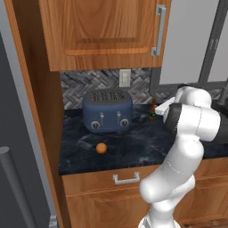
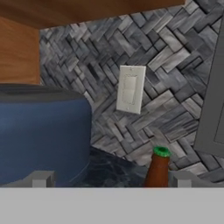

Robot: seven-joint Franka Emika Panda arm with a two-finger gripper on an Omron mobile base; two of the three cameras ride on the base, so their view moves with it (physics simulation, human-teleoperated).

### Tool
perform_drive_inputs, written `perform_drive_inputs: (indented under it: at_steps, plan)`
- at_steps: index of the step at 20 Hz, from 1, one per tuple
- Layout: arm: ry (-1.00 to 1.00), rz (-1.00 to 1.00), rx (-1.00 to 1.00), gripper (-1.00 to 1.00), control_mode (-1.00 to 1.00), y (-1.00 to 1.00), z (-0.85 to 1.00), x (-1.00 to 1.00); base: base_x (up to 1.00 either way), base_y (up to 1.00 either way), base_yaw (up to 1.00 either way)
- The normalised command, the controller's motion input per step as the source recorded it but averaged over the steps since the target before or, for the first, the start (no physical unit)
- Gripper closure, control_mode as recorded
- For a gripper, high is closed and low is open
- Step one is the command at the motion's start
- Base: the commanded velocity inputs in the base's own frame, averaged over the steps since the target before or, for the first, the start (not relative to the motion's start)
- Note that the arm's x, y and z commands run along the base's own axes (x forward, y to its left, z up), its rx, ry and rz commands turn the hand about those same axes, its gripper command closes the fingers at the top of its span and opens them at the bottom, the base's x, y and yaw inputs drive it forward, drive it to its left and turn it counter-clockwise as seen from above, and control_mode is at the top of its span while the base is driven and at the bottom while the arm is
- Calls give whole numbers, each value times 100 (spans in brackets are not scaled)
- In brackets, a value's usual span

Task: Place the beers on the top shelf of the fridge to keep them out of children's reach, and place the tangerine on lower shelves for easy access.

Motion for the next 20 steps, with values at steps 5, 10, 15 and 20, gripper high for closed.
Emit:
perform_drive_inputs:
  at_steps: [5, 10, 15, 20]
  plan:
    - [0, 0, 0, -100, -100, -11, -10, 22, 0, 0, 0]
    - [0, 0, 0, -100, -100, 0, -6, 25, 0, 0, 0]
    - [0, 0, 0, -100, -100, 0, -6, 28, 0, 0, 0]
    - [0, 0, 0, -100, -100, 0, -8, 30, 0, 0, 0]
